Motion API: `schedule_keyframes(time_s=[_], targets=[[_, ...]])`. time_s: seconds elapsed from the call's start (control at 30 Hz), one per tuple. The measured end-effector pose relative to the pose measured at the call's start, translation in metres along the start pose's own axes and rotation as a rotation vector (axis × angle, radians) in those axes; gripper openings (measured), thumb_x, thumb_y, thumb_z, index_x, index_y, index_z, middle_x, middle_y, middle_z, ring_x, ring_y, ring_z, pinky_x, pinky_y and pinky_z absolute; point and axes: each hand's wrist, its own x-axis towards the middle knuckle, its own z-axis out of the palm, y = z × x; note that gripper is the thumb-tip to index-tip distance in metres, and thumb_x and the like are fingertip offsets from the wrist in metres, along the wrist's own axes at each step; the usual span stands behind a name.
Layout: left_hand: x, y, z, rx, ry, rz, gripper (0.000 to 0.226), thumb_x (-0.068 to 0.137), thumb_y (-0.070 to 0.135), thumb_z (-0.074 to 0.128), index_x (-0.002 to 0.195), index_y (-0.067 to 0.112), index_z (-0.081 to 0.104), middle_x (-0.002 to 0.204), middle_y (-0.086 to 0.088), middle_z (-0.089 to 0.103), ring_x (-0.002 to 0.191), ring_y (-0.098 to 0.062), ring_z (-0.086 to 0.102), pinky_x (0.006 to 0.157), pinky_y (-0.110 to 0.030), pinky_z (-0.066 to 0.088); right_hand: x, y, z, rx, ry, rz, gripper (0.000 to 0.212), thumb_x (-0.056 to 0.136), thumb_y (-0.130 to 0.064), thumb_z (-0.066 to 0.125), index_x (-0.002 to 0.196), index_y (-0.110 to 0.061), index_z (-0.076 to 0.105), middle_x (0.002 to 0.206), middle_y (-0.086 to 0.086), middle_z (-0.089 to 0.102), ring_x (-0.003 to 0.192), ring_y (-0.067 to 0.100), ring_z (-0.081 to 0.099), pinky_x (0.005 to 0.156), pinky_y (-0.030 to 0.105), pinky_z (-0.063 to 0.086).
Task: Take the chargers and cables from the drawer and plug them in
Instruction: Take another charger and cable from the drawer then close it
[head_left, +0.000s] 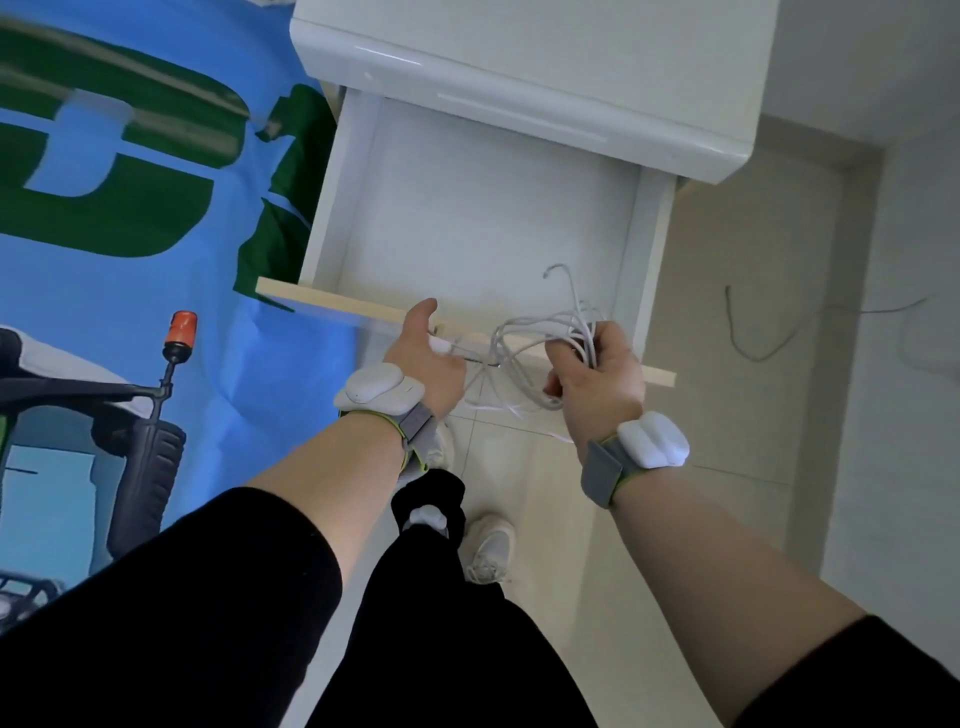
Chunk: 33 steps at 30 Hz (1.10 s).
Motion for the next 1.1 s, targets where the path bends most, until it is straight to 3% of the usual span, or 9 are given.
schedule_keyframes(time_s=[0.3, 0.37, 0.47, 0.53, 0.67, 0.77, 0.9, 1.0, 1.1], targets=[[-0.054, -0.026, -0.005, 0.033, -0.109, -0.102, 0.065, 0.083, 0.019, 0.051, 0.142, 0.035, 0.029, 0.079, 0.021, 0.042, 0.061, 0.0, 0.046, 0.051, -0.012, 0.029, -0.041, 0.056, -0.021, -0.172, -0.092, 0.076, 0.008, 0.068, -0.036, 0.058, 0.075, -0.034, 0.056, 0.048, -0.014, 0.055, 0.042, 0.007, 0.046, 0.042, 0.02, 0.038], [-0.057, -0.03, -0.005, 0.001, -0.101, -0.127, 0.071, 0.081, 0.017, 0.05, 0.143, 0.038, 0.024, 0.087, 0.01, 0.048, 0.064, -0.007, 0.052, 0.058, -0.018, 0.041, -0.039, 0.061, -0.018, -0.226, -0.083, 0.09, 0.01, 0.07, -0.034, 0.06, 0.079, -0.034, 0.055, 0.055, -0.013, 0.055, 0.047, 0.006, 0.048, 0.039, 0.013, 0.034], [-0.051, -0.037, -0.004, -0.049, -0.111, -0.194, 0.073, 0.078, 0.017, 0.05, 0.142, 0.041, 0.022, 0.088, 0.006, 0.051, 0.077, -0.026, 0.064, 0.078, -0.035, 0.054, -0.033, 0.067, -0.012, -0.275, -0.109, 0.153, 0.026, 0.075, -0.035, 0.062, 0.099, -0.028, 0.054, 0.075, -0.008, 0.058, 0.058, 0.009, 0.053, 0.045, 0.022, 0.035], [-0.044, -0.042, -0.002, -0.054, -0.114, -0.215, 0.066, 0.079, 0.015, 0.051, 0.139, 0.035, 0.03, 0.083, 0.011, 0.047, 0.077, -0.03, 0.063, 0.078, -0.038, 0.055, -0.025, 0.071, -0.006, -0.307, -0.144, 0.202, 0.03, 0.077, -0.037, 0.06, 0.105, -0.026, 0.053, 0.079, -0.006, 0.059, 0.062, 0.012, 0.055, 0.048, 0.024, 0.034], [-0.018, -0.043, 0.005, -0.115, -0.171, -0.235, 0.04, 0.084, 0.011, 0.049, 0.123, 0.018, 0.046, 0.085, -0.008, 0.049, 0.069, -0.027, 0.046, 0.066, -0.035, 0.043, 0.004, 0.074, 0.008, -0.408, -0.214, 0.253, 0.027, 0.081, -0.04, 0.052, 0.103, -0.026, 0.059, 0.083, 0.0, 0.067, 0.063, 0.017, 0.057, 0.051, 0.025, 0.034], [-0.001, -0.033, 0.001, -0.117, -0.223, -0.304, 0.016, 0.089, 0.016, 0.048, 0.103, 0.021, 0.05, 0.083, -0.005, 0.046, 0.07, -0.024, 0.045, 0.061, -0.027, 0.041, 0.024, 0.072, 0.02, -0.452, -0.24, 0.287, 0.022, 0.081, -0.039, 0.048, 0.095, -0.026, 0.059, 0.087, 0.002, 0.07, 0.065, 0.023, 0.059, 0.058, 0.027, 0.042], [0.018, -0.028, -0.002, -0.027, -0.221, -0.291, 0.032, 0.086, 0.01, 0.049, 0.104, 0.029, 0.03, 0.104, -0.007, 0.049, 0.1, -0.03, 0.059, 0.094, -0.046, 0.051, 0.042, 0.067, 0.033, -0.489, -0.223, 0.34, 0.034, 0.077, -0.042, 0.044, 0.102, -0.023, 0.059, 0.085, 0.0, 0.07, 0.063, 0.024, 0.057, 0.064, 0.031, 0.044], [0.029, -0.022, -0.004, 0.005, -0.263, -0.3, 0.035, 0.086, 0.01, 0.049, 0.105, 0.028, 0.026, 0.107, -0.008, 0.047, 0.115, -0.035, 0.058, 0.097, -0.05, 0.048, 0.052, 0.064, 0.042, -0.507, -0.198, 0.383, 0.033, 0.081, -0.039, 0.044, 0.1, -0.021, 0.062, 0.067, -0.007, 0.062, 0.054, 0.019, 0.051, 0.054, 0.026, 0.036], [0.041, -0.017, -0.005, 0.022, -0.283, -0.311, 0.032, 0.087, 0.01, 0.048, 0.104, 0.027, 0.026, 0.106, -0.01, 0.047, 0.106, -0.033, 0.058, 0.098, -0.048, 0.048, 0.057, 0.064, 0.051, -0.504, -0.155, 0.401, 0.035, 0.083, -0.038, 0.043, 0.103, -0.018, 0.063, 0.081, 0.0, 0.065, 0.065, 0.025, 0.055, 0.066, 0.03, 0.043]])
